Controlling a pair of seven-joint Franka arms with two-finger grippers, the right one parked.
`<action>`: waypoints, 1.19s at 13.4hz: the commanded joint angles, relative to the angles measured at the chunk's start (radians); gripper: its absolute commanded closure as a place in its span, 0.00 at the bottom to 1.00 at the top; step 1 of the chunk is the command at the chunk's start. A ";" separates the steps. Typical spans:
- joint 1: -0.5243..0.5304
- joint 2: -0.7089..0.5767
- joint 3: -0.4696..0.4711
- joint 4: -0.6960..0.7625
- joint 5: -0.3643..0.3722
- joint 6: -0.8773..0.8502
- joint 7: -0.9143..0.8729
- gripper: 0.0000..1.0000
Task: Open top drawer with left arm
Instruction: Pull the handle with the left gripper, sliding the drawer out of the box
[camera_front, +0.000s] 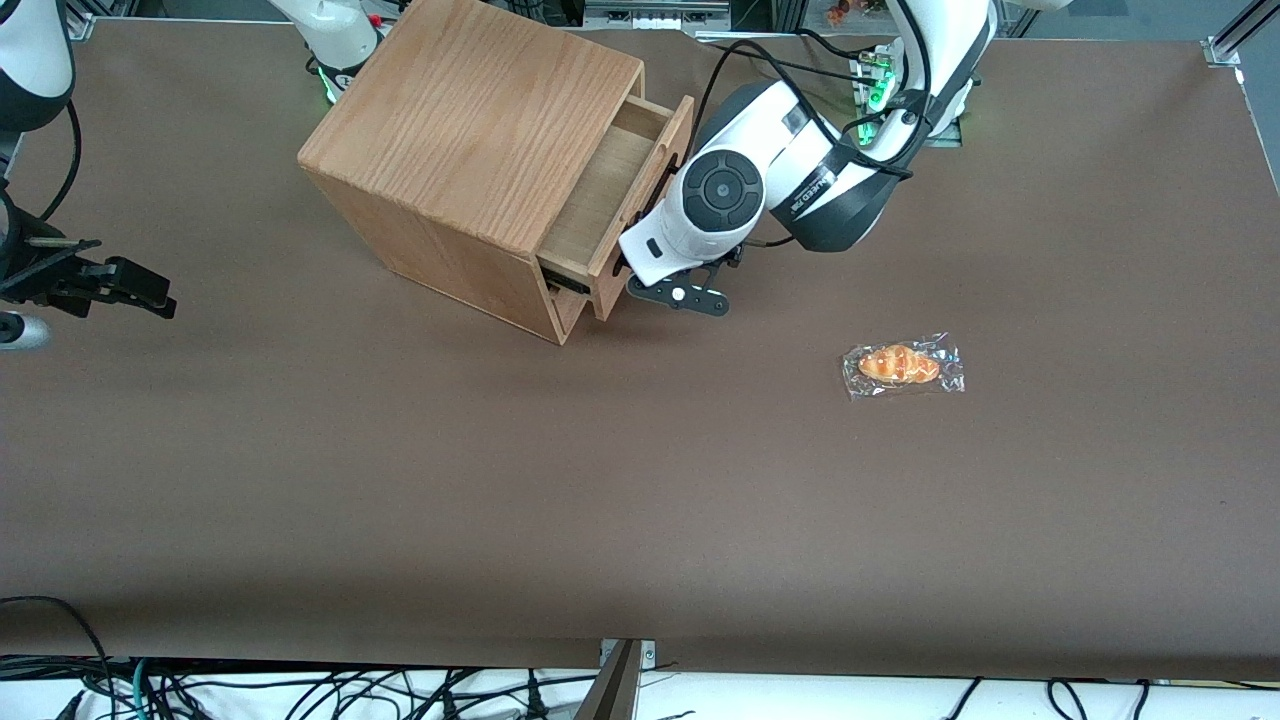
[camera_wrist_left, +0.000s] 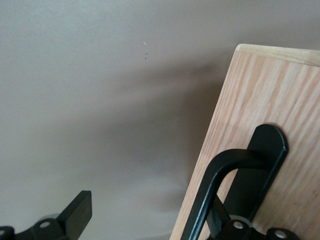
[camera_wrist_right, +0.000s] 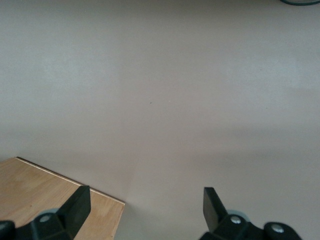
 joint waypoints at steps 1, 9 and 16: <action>0.038 -0.026 0.003 -0.023 0.024 0.026 0.032 0.00; 0.080 -0.040 0.003 -0.030 0.021 0.006 0.049 0.00; 0.126 -0.054 0.003 -0.051 0.021 0.000 0.100 0.00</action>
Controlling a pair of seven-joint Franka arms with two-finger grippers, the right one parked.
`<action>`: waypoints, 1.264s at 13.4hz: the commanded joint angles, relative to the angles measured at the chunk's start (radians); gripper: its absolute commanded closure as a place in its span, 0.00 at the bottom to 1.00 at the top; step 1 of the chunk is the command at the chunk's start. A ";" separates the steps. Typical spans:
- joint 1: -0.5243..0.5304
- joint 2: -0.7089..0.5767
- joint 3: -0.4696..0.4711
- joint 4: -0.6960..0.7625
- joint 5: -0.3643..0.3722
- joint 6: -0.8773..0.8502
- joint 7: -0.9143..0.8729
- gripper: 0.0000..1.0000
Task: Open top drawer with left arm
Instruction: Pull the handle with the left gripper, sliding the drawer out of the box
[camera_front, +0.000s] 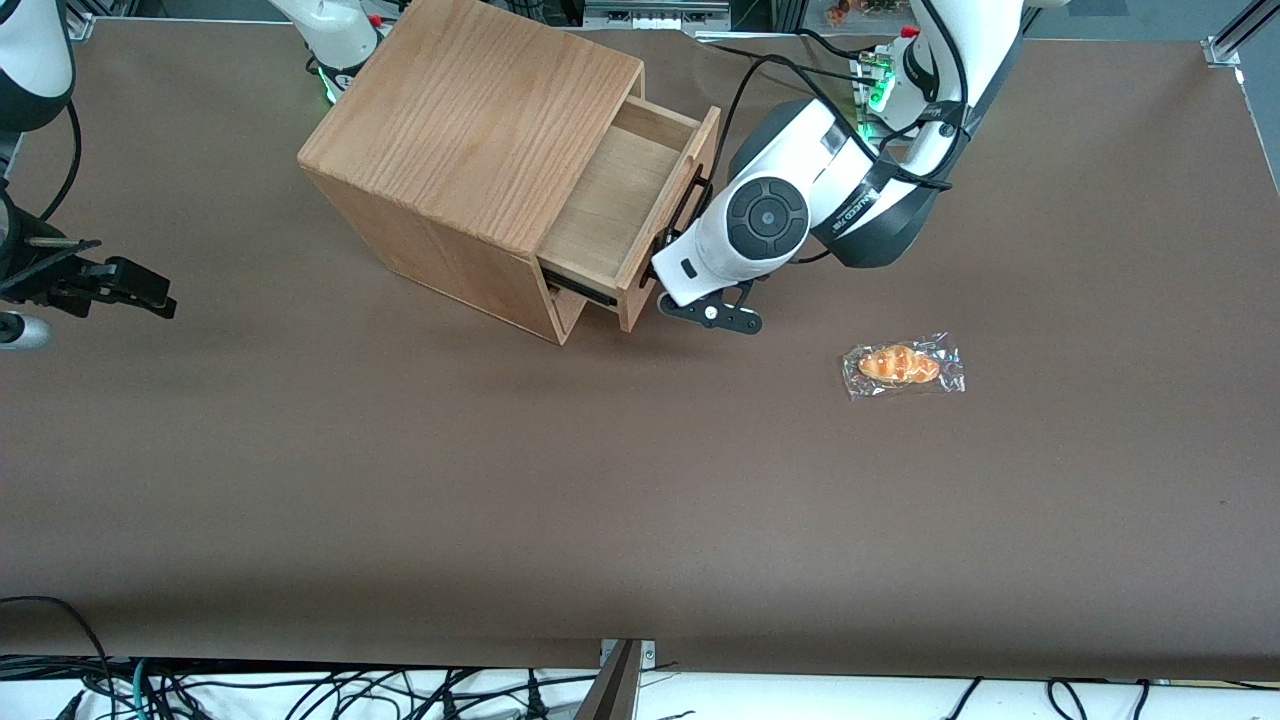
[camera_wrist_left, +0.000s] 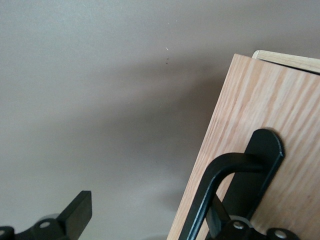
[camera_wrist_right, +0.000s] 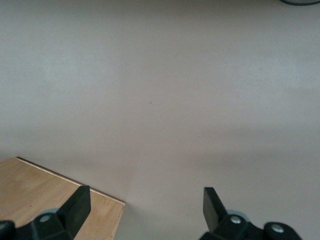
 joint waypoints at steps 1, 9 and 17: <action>0.060 -0.041 0.010 -0.038 0.024 0.018 0.046 0.00; 0.094 -0.049 0.010 -0.036 0.024 0.007 0.060 0.00; 0.126 -0.049 0.010 -0.038 0.024 0.001 0.091 0.00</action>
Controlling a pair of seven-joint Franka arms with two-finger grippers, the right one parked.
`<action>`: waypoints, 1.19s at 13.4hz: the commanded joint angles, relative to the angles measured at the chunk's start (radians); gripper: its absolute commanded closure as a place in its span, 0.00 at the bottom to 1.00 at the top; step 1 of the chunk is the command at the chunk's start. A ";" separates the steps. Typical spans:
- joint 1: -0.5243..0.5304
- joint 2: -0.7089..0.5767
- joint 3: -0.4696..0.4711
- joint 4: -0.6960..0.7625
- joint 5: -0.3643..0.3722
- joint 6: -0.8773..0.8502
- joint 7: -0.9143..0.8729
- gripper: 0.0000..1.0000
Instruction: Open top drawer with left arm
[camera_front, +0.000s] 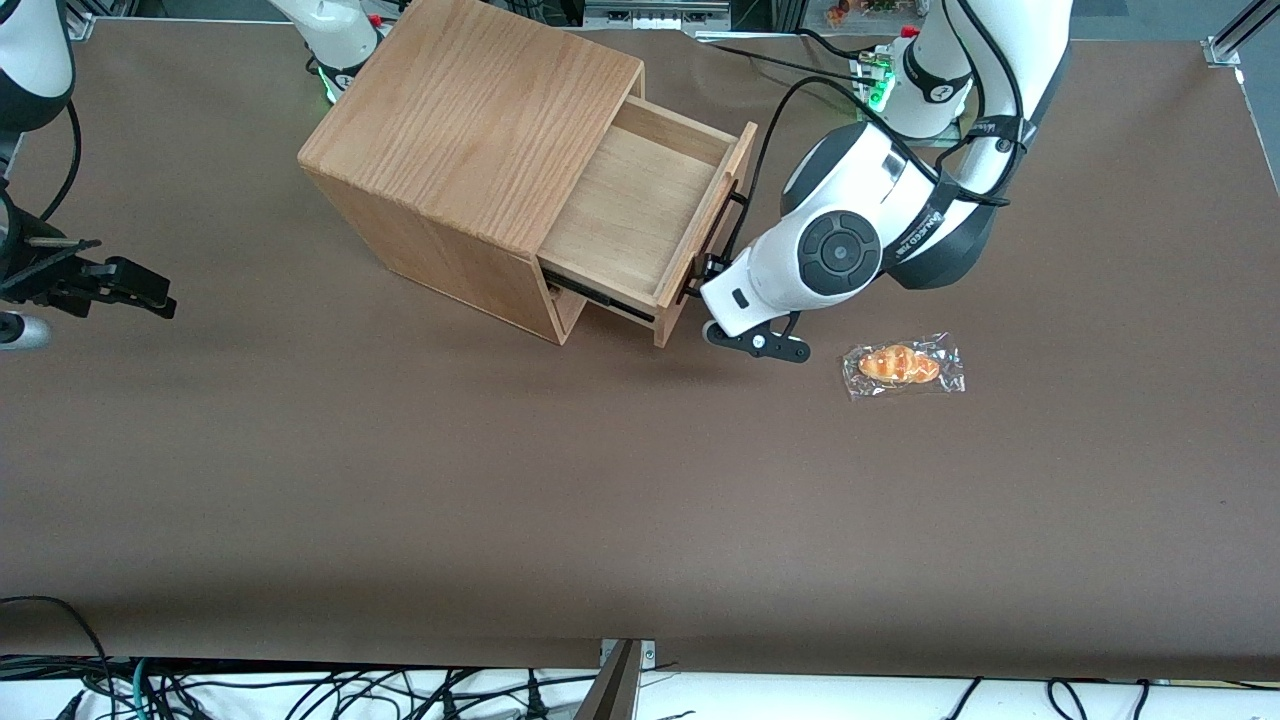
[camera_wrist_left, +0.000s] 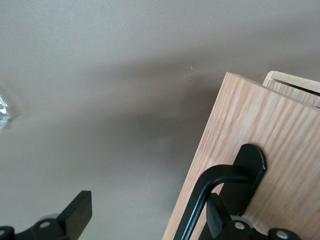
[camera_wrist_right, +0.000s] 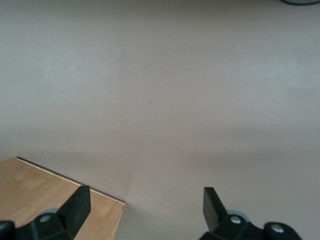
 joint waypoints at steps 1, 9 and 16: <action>0.030 -0.039 0.013 -0.035 0.023 0.003 0.027 0.00; 0.035 -0.052 0.013 -0.032 -0.035 -0.024 0.013 0.00; 0.078 -0.096 0.013 -0.020 -0.036 -0.105 0.024 0.00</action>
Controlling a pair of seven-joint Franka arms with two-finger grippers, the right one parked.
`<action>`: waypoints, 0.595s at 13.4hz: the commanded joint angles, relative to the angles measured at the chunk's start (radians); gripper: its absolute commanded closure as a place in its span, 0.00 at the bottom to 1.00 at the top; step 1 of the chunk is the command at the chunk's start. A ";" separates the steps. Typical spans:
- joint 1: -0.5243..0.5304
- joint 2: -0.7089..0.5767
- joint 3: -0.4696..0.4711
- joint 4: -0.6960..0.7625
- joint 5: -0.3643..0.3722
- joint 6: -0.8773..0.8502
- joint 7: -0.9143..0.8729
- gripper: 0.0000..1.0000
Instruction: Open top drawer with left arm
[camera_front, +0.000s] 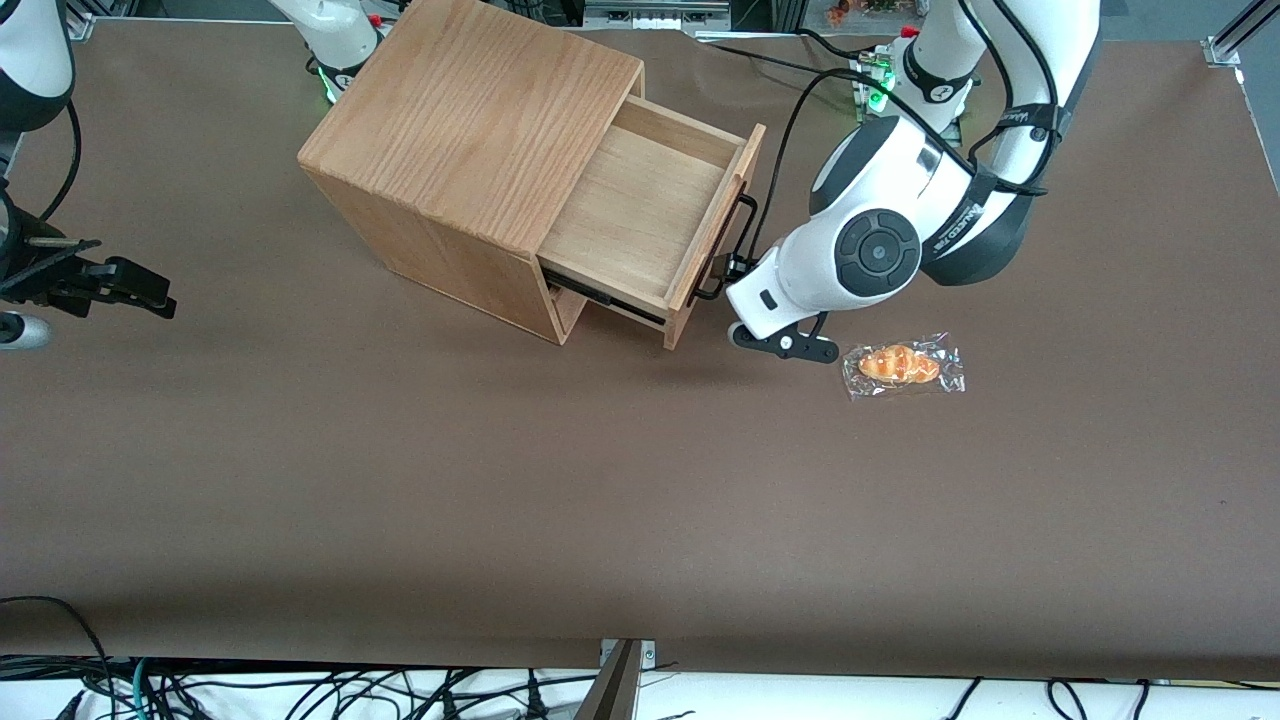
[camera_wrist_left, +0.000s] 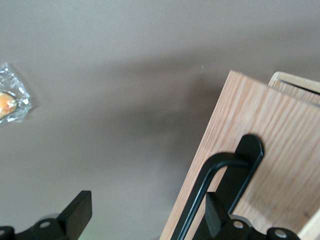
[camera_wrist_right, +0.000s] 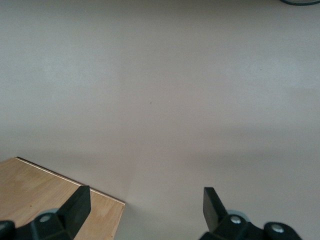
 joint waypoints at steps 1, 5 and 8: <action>0.064 -0.062 0.004 -0.020 -0.025 -0.050 0.024 0.00; 0.140 -0.100 0.016 -0.018 -0.007 -0.089 0.016 0.00; 0.193 -0.117 0.016 -0.003 0.068 -0.113 0.016 0.00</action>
